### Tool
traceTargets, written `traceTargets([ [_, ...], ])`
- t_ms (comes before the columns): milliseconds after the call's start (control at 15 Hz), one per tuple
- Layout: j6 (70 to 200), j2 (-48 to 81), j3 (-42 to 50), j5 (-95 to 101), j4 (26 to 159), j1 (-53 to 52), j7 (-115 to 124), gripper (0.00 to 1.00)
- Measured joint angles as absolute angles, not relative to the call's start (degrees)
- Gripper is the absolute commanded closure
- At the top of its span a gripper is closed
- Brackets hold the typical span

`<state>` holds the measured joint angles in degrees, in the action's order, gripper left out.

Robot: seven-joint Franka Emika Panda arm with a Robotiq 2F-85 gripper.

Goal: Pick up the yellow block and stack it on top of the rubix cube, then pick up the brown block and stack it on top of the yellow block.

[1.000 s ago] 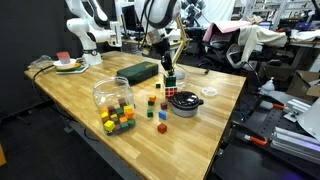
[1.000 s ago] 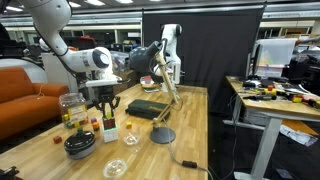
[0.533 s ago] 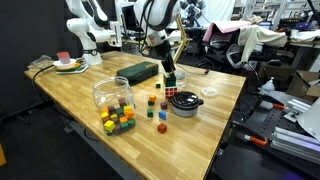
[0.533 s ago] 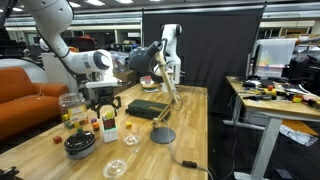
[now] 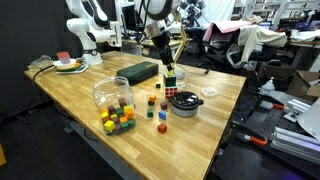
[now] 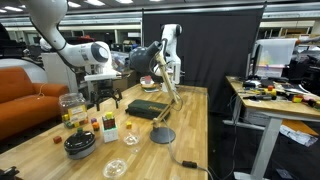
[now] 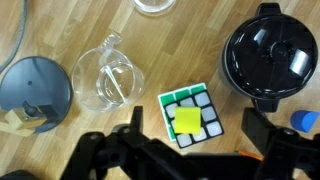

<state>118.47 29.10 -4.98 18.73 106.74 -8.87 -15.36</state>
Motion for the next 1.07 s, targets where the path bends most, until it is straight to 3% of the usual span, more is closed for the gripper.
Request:
traceTargets([
  [533, 118.21, 13.27, -9.16, 8.39, 118.20, -8.83, -17.13, 0.00],
  [1067, 118.25, 10.05, -11.46, 0.14, 123.05, -8.57, -27.64, 0.00],
])
